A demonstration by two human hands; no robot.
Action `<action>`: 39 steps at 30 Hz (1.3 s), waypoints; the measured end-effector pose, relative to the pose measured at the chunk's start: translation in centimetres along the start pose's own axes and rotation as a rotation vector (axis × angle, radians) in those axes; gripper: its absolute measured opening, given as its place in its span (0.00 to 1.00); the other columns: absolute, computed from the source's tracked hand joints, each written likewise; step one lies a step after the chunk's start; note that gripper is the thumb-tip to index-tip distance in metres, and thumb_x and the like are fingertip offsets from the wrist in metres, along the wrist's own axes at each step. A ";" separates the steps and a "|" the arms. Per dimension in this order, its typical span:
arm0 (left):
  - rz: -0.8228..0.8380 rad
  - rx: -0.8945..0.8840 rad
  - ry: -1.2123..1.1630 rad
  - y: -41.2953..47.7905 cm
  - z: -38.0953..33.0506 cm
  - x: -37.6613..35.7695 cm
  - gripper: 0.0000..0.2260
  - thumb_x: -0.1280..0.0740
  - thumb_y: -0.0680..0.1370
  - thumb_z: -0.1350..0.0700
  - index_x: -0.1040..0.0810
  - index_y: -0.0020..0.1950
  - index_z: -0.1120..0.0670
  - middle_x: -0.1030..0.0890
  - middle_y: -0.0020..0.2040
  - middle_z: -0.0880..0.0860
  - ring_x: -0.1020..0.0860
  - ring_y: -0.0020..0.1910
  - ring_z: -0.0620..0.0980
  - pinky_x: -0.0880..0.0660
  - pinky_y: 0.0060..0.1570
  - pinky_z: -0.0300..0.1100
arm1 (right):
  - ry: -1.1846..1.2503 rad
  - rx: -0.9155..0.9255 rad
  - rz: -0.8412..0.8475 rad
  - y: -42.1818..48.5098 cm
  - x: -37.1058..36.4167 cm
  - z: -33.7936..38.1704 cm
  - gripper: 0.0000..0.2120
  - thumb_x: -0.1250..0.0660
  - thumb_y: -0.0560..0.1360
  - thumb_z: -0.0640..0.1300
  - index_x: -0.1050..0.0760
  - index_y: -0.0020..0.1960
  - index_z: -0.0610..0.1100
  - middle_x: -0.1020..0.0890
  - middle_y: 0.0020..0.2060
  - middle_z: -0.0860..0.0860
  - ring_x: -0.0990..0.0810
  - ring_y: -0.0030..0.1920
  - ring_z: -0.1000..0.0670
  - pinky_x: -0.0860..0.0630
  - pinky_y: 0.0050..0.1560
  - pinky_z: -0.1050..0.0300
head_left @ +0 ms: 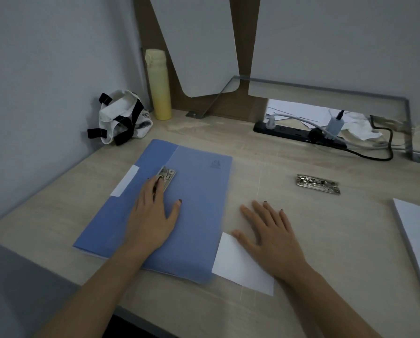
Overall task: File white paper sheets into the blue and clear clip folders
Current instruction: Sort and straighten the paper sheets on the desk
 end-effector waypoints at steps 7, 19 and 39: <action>-0.180 0.135 0.118 -1.6 1.2 2.0 0.22 0.39 0.78 0.52 0.31 0.68 0.62 0.27 0.64 0.61 0.29 0.63 0.60 0.32 0.62 0.52 | -0.021 -0.001 0.005 -0.1 -0.1 0.1 0.50 0.78 0.58 0.75 0.52 0.74 0.60 0.49 0.77 0.56 0.56 0.77 0.54 0.61 0.75 0.52; -0.088 0.092 0.117 -2.2 1.8 0.6 0.24 0.47 0.82 0.52 0.43 0.74 0.63 0.39 0.75 0.59 0.42 0.76 0.53 0.46 0.73 0.44 | -0.030 0.008 0.030 -0.1 -0.3 0.2 0.48 0.76 0.60 0.75 0.52 0.75 0.59 0.49 0.77 0.55 0.56 0.77 0.53 0.61 0.75 0.51; 0.004 -0.040 -0.066 3.5 -3.2 2.5 0.30 0.46 0.81 0.51 0.60 0.77 0.56 0.53 0.79 0.52 0.37 0.72 0.55 0.34 0.65 0.46 | -0.026 0.011 0.017 -0.2 -0.2 0.0 0.52 0.84 0.56 0.73 0.54 0.75 0.59 0.51 0.77 0.55 0.57 0.77 0.53 0.63 0.74 0.52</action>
Point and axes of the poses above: each hand's wrist, its own y-axis towards the middle knuckle, its own x-axis out of the back of the hand, z = x × y, the point moved 7 cm from there along y, towards the middle knuckle
